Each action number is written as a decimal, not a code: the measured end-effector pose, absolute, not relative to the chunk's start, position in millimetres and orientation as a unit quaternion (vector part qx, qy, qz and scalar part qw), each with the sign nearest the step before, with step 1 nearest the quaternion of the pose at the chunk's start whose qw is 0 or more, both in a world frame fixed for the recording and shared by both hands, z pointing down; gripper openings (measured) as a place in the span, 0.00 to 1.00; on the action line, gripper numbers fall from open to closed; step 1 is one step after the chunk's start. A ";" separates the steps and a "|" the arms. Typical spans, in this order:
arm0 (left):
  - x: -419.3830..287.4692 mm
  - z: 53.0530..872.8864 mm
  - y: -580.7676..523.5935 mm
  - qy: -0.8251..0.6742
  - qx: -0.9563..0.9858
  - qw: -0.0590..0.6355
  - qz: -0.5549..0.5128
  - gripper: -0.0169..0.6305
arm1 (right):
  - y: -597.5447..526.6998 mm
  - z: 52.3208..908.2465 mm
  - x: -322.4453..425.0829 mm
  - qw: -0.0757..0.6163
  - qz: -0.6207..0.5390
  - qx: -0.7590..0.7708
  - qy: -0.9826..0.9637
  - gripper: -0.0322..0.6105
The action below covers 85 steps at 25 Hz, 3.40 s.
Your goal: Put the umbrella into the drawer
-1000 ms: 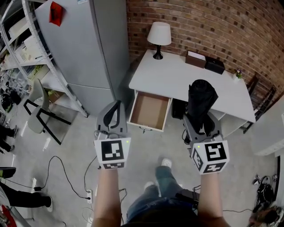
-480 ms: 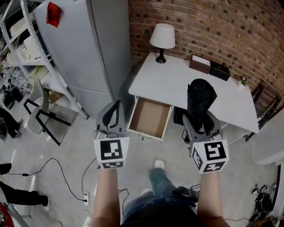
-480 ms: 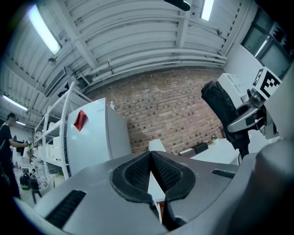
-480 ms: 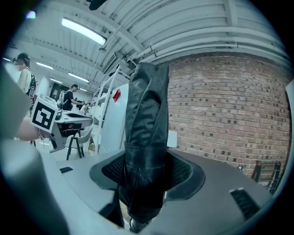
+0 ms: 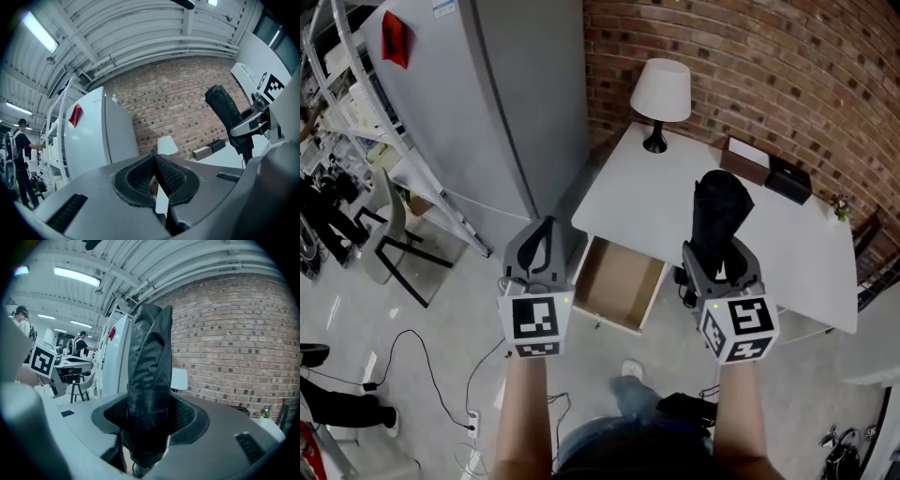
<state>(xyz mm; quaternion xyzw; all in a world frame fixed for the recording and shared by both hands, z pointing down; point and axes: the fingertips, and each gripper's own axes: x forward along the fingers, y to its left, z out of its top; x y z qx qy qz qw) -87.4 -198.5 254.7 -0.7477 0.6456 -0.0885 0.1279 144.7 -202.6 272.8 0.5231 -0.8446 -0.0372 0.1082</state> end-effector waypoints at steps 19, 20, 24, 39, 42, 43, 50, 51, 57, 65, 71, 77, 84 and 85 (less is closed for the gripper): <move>-94.2 345.1 -289.6 0.691 -0.704 0.034 -0.163 0.03 | -321.7 392.1 113.3 0.173 0.079 0.415 -0.890 0.41; -96.1 350.2 -288.6 0.692 -0.702 0.028 -0.167 0.03 | -321.7 397.6 110.2 0.177 0.084 0.411 -0.890 0.41; -101.9 367.7 -282.2 0.695 -0.696 0.010 -0.181 0.03 | -316.8 419.6 97.6 0.191 0.103 0.395 -0.892 0.41; -145.1 424.1 -272.7 0.683 -0.700 -0.059 -0.202 0.03 | -291.8 498.6 34.3 0.273 0.158 0.345 -0.884 0.41; -154.5 436.0 -274.3 0.678 -0.703 -0.075 -0.199 0.03 | -291.9 516.4 19.0 0.289 0.163 0.337 -0.881 0.41; -157.3 439.8 -274.7 0.676 -0.705 -0.078 -0.201 0.03 | -291.4 522.9 14.3 0.295 0.164 0.335 -0.880 0.41; -169.2 462.3 -278.2 0.661 -0.714 -0.093 -0.214 0.03 | -287.1 573.4 -9.0 0.346 0.160 0.316 -0.869 0.41; -170.8 465.3 -278.3 0.659 -0.714 -0.096 -0.216 0.03 | -286.5 581.7 -10.9 0.352 0.162 0.313 -0.867 0.41; -178.8 481.6 -279.5 0.655 -0.714 -0.110 -0.221 0.03 | -290.3 625.2 -17.0 0.387 0.162 0.303 -0.856 0.41; -181.5 502.8 -286.8 0.644 -0.719 -0.125 -0.228 0.03 | -295.8 672.1 -21.7 0.429 0.173 0.287 -0.839 0.41; -180.1 520.0 -292.7 0.628 -0.730 -0.128 -0.235 0.03 | -299.7 705.6 -25.4 0.460 0.183 0.290 -0.819 0.41; -177.6 537.7 -293.4 0.613 -0.738 -0.135 -0.248 0.03 | -301.8 729.9 -27.9 0.478 0.196 0.292 -0.805 0.42; -175.1 556.1 -298.5 0.604 -0.742 -0.144 -0.253 0.03 | -303.6 765.8 -19.7 0.516 0.203 0.284 -0.782 0.42; -174.0 558.5 -300.3 0.604 -0.742 -0.145 -0.252 0.03 | -303.4 770.4 -19.6 0.519 0.208 0.283 -0.779 0.42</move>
